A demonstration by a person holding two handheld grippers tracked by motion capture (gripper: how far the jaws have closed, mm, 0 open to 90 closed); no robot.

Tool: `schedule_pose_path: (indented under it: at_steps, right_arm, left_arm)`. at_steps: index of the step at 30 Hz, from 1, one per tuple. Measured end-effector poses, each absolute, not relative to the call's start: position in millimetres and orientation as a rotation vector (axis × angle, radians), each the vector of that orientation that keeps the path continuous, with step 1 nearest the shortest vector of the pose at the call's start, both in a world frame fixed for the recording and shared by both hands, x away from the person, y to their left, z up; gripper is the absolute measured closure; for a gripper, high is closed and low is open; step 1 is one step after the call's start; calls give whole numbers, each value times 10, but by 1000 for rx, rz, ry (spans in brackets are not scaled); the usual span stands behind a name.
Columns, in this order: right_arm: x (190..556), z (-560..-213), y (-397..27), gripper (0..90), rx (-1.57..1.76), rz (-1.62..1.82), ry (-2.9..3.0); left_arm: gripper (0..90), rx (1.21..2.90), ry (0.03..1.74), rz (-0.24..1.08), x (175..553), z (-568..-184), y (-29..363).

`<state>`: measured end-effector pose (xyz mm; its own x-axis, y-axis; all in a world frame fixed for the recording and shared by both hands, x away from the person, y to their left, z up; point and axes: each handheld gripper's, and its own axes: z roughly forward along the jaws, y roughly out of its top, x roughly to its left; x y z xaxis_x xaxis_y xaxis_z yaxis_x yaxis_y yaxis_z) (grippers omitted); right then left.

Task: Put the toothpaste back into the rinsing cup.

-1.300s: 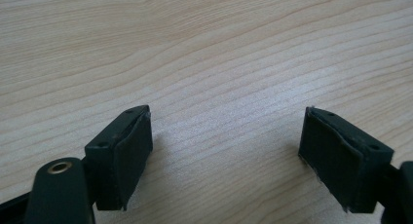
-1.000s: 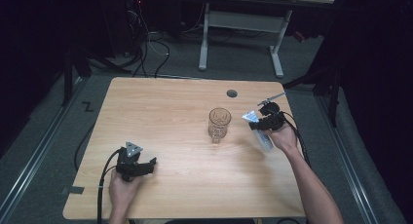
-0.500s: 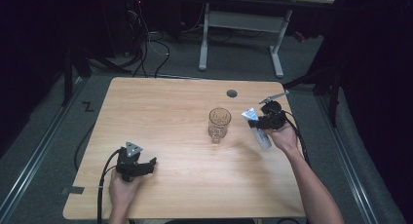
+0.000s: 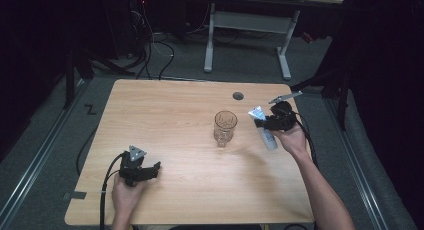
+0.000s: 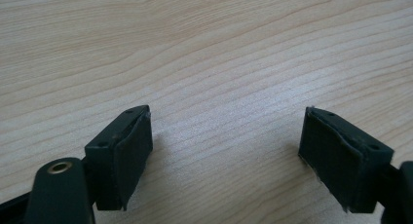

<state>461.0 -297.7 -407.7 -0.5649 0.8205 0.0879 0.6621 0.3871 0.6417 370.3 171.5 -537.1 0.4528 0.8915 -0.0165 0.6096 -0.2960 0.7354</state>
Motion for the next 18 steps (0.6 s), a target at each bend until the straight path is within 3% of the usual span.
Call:
schedule_pose_path:
  at_steps: [18]
  right_arm:
    - [4561, -3864, -2809, 677, 1213, 1060, 2359]
  left_arm:
    - [198, 2021, 1250, 528, 3703, -5371, 1715]
